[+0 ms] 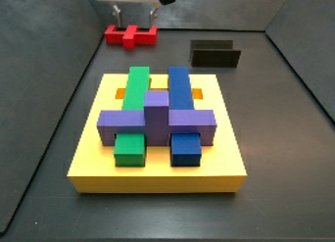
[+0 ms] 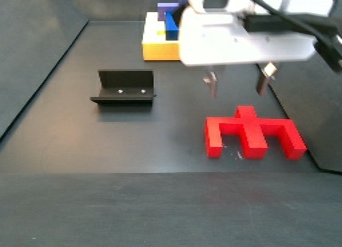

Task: Pick up the red object. Move up. Place the red object on the fixture. Regrasp the red object. Move to above the board. Insert the red object.
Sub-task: Pick up the red object.

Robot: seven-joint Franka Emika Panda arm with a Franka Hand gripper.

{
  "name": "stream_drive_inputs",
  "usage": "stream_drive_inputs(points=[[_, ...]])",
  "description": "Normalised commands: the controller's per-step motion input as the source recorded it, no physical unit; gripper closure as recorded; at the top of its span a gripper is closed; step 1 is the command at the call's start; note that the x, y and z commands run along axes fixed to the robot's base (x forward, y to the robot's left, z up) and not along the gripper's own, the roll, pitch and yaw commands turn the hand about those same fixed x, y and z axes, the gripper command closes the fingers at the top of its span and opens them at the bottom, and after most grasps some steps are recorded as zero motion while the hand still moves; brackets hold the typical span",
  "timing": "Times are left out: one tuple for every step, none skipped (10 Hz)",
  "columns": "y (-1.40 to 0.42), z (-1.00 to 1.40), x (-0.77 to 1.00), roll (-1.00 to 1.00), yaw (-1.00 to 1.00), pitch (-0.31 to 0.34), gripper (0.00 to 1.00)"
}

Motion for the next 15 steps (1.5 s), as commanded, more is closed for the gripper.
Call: stream_drive_inputs(points=[[0.19, -0.53, -0.34, -0.13, -0.04, -0.076, 0.0], [0.17, -0.5, -0.3, -0.13, -0.03, -0.076, 0.0], [0.16, -0.47, -0.22, -0.13, -0.01, -0.071, 0.0], [0.15, -0.43, -0.17, -0.12, 0.0, -0.061, 0.0], [0.11, -0.39, -0.15, -0.13, 0.0, -0.067, 0.0], [0.05, -0.32, -0.09, -0.13, 0.0, -0.066, 0.0], [0.0, -0.33, -0.07, -0.06, 0.0, -0.047, 0.0], [0.0, -0.3, -0.08, -0.06, 0.0, -0.04, 0.0], [0.0, -0.25, -0.06, -0.08, 0.0, -0.03, 0.0], [0.0, -0.08, -0.01, -0.03, -0.02, 0.0, 0.0], [0.05, 0.0, 0.0, -0.07, -0.03, 0.001, 0.0], [0.1, 0.0, 0.15, -0.11, -0.03, 0.05, 0.0], [0.1, 0.0, 0.15, -0.11, -0.07, 0.061, 0.0], [0.07, 0.0, 0.13, -0.11, -0.07, 0.046, 0.0], [0.0, 0.0, 0.08, -0.06, -0.07, 0.024, 0.0]])
